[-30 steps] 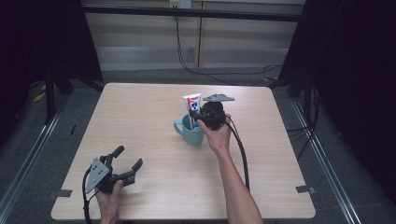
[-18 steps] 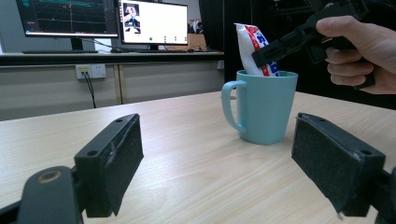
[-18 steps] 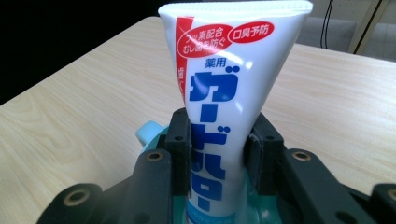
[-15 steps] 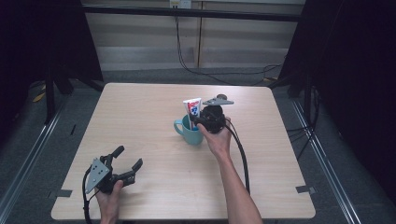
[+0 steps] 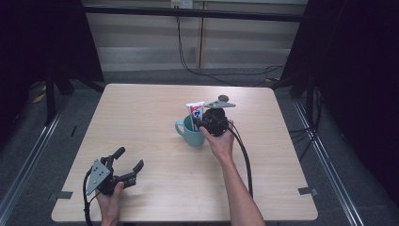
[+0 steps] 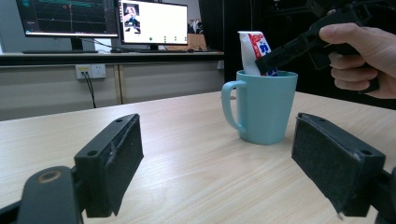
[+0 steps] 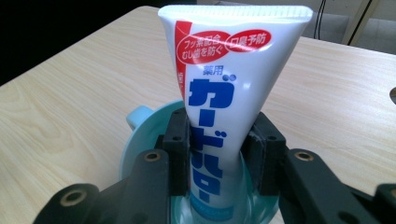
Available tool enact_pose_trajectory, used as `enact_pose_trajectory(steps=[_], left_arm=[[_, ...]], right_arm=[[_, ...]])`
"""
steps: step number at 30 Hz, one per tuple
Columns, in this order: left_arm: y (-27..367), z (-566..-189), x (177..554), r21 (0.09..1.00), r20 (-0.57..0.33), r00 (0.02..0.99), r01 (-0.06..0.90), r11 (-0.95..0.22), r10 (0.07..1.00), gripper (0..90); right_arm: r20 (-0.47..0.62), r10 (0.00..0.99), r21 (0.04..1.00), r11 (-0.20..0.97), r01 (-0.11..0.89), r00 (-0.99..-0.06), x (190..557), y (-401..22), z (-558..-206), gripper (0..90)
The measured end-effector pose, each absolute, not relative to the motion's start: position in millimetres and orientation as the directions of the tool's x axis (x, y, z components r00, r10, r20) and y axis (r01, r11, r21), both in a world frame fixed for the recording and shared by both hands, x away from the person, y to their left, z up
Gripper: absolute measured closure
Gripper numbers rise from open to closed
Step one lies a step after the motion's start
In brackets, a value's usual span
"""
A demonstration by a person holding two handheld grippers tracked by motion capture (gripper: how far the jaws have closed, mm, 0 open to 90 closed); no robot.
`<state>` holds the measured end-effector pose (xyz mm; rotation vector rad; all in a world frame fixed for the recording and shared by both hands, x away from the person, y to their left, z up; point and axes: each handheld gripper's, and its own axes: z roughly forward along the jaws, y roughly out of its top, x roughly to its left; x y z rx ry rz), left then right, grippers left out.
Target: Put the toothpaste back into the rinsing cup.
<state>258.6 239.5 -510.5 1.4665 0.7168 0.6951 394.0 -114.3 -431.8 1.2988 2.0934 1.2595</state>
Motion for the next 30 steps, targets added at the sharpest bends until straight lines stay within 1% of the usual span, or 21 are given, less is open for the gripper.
enact_pose_trajectory(steps=[6, 11, 12, 15, 21, 23, 24, 26, 27, 29, 30], left_arm=[[239, -511, 259, 1.0, -0.007, 0.619, 0.018, -0.006, 0.785, 16.3], [240, -511, 259, 1.0, -0.004, 0.619, 0.017, -0.008, 0.785, 16.3], [240, -511, 259, 1.0, -0.004, 0.619, 0.017, -0.008, 0.785, 16.3], [240, -511, 259, 1.0, -0.005, 0.619, 0.017, -0.008, 0.785, 16.3], [240, -511, 259, 1.0, -0.005, 0.619, 0.017, -0.008, 0.785, 16.3], [240, -511, 259, 1.0, -0.004, 0.619, 0.017, -0.008, 0.785, 16.3], [240, -511, 259, 1.0, -0.005, 0.619, 0.017, -0.008, 0.785, 16.3], [240, -511, 259, 1.0, -0.004, 0.619, 0.017, -0.008, 0.785, 16.3], [239, -511, 259, 1.0, -0.006, 0.62, 0.017, -0.005, 0.785, 16.3], [239, -511, 259, 1.0, -0.006, 0.62, 0.017, -0.005, 0.785, 16.3], [240, -511, 259, 1.0, -0.005, 0.619, 0.017, -0.007, 0.785, 16.3]], right_arm=[[0.147, 0.849, 0.834, 0.169, 0.525, -0.507, 394, -114, -436, 64.0], [0.143, 0.853, 0.839, 0.164, 0.518, -0.502, 393, -115, -435, 61.1], [0.143, 0.855, 0.842, 0.16, 0.515, -0.499, 392, -115, -435, 59.2], [0.129, 0.856, 0.846, 0.169, 0.506, -0.5, 392, -113, -434, 58.4], [0.129, 0.857, 0.856, 0.158, 0.492, -0.499, 390, -114, -429, 49.4], [0.132, 0.857, 0.859, 0.152, 0.489, -0.498, 390, -115, -428, 48.2], [0.139, 0.854, 0.866, 0.141, 0.48, -0.502, 389, -117, -425, 43.4], [0.141, 0.852, 0.867, 0.139, 0.478, -0.504, 389, -118, -425, 41.8], [0.15, 0.848, 0.873, 0.128, 0.471, -0.508, 388, -119, -423, 36.4], [0.15, 0.847, 0.874, 0.128, 0.469, -0.511, 388, -119, -422, 35.0], [0.155, 0.843, 0.878, 0.121, 0.462, -0.515, 387, -120, -422, 29.8]])
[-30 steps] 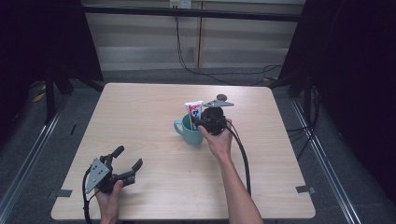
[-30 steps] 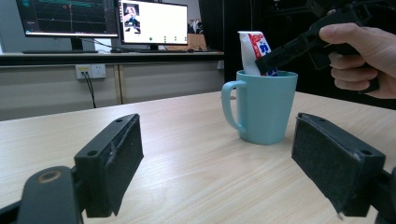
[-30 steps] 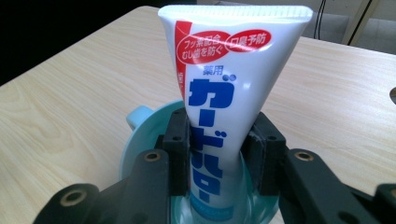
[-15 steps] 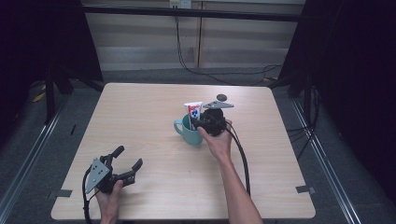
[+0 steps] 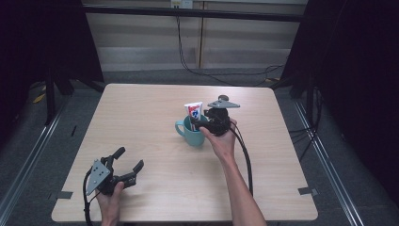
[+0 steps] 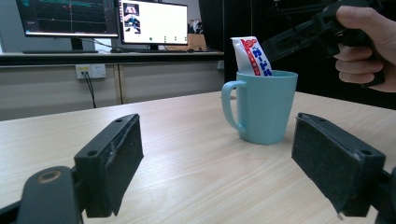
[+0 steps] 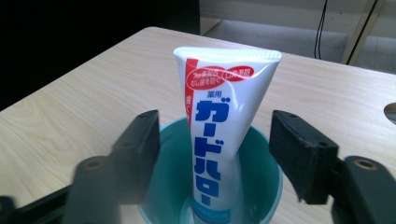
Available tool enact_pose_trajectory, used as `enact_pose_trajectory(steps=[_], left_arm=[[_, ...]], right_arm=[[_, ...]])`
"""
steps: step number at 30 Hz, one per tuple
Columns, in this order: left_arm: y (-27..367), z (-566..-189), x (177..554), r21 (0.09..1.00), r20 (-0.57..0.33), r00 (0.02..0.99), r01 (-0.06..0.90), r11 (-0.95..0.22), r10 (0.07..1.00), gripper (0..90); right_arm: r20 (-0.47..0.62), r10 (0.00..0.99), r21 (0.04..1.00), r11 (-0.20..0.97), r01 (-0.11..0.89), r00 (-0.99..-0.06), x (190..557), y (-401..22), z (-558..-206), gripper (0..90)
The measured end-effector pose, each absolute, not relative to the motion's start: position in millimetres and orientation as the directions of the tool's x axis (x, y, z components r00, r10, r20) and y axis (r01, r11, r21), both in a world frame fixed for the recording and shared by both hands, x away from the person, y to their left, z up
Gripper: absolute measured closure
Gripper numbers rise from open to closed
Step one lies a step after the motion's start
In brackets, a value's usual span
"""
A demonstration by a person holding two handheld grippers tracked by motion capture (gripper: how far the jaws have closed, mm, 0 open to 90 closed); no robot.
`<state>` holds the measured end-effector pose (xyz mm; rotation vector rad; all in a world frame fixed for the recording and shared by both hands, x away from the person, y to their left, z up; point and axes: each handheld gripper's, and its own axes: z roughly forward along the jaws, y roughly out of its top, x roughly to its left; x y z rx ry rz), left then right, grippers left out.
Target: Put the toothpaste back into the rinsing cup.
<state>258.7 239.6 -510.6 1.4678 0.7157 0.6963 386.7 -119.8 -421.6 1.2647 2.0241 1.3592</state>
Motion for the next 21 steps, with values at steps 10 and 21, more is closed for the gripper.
enact_pose_trajectory(steps=[10, 21], left_arm=[[240, -511, 259, 1.0, -0.004, 0.619, 0.017, -0.009, 0.785, 16.3], [240, -511, 259, 1.0, -0.005, 0.619, 0.017, -0.007, 0.785, 16.3]], right_arm=[[0.194, 0.836, 0.887, 0.073, 0.455, -0.513, 381, -128, -418, 18.3], [0.193, 0.841, 0.899, 0.055, 0.435, -0.505, 367, -135, -412, 15.8]])
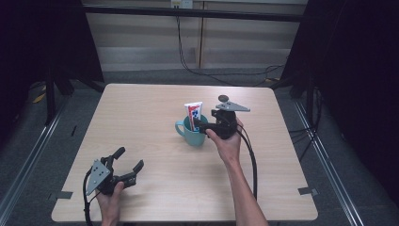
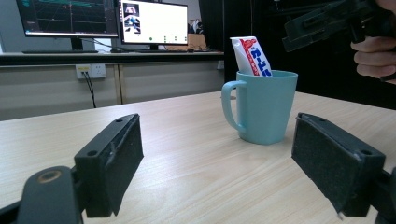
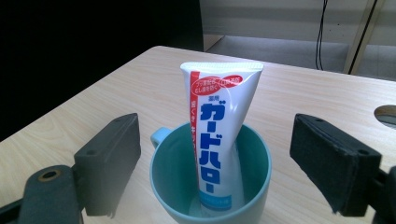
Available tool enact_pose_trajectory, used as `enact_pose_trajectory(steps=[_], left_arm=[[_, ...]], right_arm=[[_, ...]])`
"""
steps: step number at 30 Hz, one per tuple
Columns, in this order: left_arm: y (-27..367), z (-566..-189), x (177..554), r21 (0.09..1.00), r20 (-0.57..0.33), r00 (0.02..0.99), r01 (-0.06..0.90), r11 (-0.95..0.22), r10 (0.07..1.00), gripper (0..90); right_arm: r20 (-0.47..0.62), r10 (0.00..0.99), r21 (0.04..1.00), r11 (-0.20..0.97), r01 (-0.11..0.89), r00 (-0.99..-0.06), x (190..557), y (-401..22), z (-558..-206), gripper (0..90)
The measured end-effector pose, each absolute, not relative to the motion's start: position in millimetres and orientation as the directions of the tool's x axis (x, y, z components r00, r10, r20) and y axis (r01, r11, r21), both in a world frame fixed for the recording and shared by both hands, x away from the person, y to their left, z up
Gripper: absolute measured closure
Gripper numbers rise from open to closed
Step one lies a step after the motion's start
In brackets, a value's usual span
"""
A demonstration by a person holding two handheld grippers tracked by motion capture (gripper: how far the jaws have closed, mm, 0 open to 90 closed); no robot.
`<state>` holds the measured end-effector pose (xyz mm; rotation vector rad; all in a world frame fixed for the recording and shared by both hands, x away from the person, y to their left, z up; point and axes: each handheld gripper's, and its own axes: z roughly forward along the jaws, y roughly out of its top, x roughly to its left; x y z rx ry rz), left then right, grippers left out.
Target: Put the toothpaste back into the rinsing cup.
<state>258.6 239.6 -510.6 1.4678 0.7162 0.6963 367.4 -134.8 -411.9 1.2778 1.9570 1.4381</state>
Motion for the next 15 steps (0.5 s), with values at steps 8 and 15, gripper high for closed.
enact_pose_trajectory(steps=[8, 15], left_arm=[[240, -511, 259, 1.0, -0.005, 0.619, 0.017, -0.007, 0.785, 16.3], [239, -511, 259, 1.0, -0.008, 0.617, 0.018, -0.004, 0.787, 16.4]], right_arm=[[0.187, 0.848, 0.905, 0.047, 0.423, -0.495, 357, -141, -412, 15.7], [0.186, 0.853, 0.908, 0.041, 0.418, -0.488, 347, -153, -414, 15.5]])
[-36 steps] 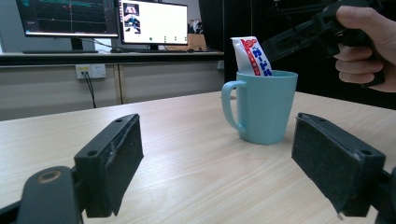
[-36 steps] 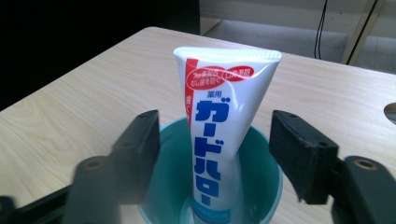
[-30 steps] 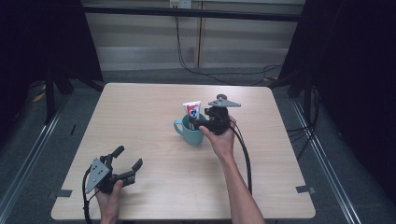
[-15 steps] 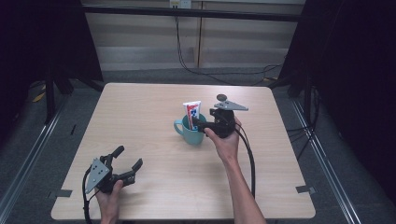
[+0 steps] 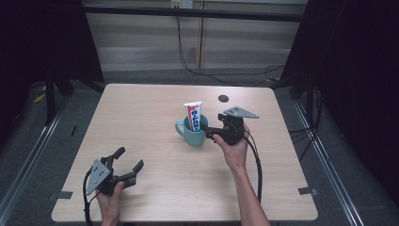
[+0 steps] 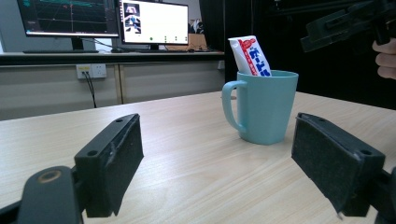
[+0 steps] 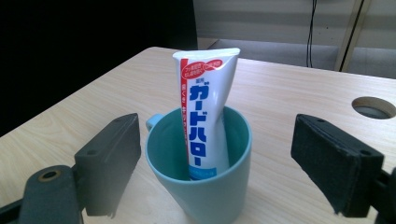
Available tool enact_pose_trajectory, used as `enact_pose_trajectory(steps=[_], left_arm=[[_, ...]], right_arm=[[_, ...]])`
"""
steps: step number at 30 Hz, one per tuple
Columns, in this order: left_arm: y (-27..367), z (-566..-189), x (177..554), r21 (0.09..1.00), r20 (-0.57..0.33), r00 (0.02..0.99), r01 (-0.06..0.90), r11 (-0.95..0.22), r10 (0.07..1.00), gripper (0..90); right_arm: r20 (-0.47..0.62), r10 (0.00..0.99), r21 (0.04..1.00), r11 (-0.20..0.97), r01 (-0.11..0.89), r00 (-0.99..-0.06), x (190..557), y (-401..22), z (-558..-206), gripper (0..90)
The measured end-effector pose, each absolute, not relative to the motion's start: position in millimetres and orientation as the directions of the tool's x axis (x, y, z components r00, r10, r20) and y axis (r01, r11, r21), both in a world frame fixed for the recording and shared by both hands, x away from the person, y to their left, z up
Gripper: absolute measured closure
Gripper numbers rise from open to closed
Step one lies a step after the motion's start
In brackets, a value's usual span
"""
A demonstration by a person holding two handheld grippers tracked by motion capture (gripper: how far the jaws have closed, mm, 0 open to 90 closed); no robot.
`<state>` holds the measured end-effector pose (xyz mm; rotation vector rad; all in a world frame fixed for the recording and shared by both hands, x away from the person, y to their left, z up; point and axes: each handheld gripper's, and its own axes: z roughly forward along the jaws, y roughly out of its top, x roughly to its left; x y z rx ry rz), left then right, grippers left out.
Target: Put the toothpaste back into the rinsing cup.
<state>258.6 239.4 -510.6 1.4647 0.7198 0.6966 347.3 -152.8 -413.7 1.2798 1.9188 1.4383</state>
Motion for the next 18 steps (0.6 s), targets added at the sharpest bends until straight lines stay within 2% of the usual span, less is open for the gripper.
enact_pose_trajectory(steps=[18], left_arm=[[239, -511, 259, 1.0, -0.009, 0.614, 0.017, -0.002, 0.789, 16.5]], right_arm=[[0.178, 0.892, 0.922, -0.004, 0.386, -0.415, 317, -196, -416, 14.4]])
